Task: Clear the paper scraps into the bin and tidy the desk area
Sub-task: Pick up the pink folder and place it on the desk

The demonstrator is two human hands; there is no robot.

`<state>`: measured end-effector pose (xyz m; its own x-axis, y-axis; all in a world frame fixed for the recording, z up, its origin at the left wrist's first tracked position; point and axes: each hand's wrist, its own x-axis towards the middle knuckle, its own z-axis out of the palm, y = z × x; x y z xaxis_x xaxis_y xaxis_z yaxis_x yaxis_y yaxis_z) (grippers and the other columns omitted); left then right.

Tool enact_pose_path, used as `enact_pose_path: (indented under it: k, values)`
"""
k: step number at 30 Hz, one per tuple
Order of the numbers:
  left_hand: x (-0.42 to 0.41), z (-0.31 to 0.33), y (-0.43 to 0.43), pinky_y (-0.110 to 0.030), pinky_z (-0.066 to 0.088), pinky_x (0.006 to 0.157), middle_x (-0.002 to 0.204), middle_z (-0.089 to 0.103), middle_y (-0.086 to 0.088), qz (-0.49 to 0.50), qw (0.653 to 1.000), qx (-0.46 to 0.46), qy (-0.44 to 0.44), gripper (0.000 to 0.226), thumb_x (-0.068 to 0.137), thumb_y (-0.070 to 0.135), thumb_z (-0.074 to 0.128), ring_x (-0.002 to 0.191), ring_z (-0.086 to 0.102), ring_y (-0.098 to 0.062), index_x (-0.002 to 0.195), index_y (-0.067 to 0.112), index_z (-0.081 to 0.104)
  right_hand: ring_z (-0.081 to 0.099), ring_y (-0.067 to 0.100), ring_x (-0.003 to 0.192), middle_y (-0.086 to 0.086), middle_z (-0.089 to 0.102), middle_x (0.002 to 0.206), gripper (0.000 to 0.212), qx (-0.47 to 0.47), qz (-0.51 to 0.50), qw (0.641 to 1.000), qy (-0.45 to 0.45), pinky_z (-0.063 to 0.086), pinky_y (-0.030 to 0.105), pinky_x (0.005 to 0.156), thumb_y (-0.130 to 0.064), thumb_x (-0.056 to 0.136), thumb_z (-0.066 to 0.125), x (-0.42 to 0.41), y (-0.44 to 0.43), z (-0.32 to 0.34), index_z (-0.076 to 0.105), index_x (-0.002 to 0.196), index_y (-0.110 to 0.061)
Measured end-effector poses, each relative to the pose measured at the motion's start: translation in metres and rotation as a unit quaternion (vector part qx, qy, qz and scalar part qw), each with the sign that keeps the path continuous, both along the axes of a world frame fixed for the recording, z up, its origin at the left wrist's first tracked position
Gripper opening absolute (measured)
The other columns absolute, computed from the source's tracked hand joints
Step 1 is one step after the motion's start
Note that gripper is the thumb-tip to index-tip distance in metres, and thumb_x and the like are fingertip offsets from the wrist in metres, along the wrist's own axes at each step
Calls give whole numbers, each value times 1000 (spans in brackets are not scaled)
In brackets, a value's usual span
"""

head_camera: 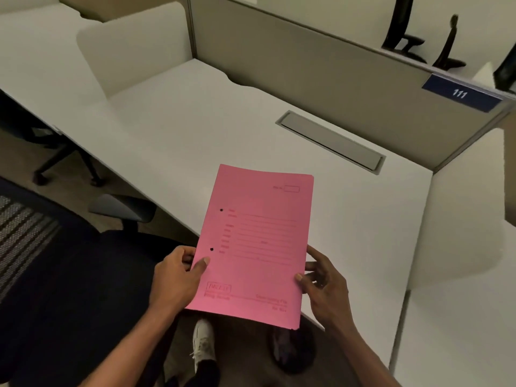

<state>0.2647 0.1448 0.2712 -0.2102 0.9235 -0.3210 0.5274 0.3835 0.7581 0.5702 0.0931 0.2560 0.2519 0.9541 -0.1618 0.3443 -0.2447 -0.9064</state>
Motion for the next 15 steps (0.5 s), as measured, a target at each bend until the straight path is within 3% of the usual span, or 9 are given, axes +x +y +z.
enact_pose_path:
  k: [7, 12, 15]
  values:
    - [-36, -3, 109, -27, 60, 66, 103, 75, 7, -32, 999, 22, -6, 28, 98, 35, 75, 89, 75, -11, 120, 20, 70, 77, 15, 96, -14, 79, 106, 60, 17, -39, 999, 2, 64, 25, 69, -17, 99, 72, -39, 85, 4, 55, 143, -55]
    - [-52, 6, 173, -39, 66, 79, 114, 75, 4, -67, 997, 32, 7, 31, 98, 23, 75, 95, 75, -18, 126, 20, 65, 77, 15, 95, -16, 78, 104, 62, 35, -73, 997, 2, 63, 21, 67, -13, 98, 73, -61, 136, 12, 57, 143, -52]
    - [-57, 10, 204, -41, 66, 84, 117, 75, 4, -81, 996, 43, 8, 33, 96, 20, 78, 98, 74, -20, 126, 18, 66, 76, 18, 94, -12, 78, 104, 63, 39, -87, 995, 5, 65, 27, 70, -10, 98, 74, -66, 162, 18, 58, 144, -50]
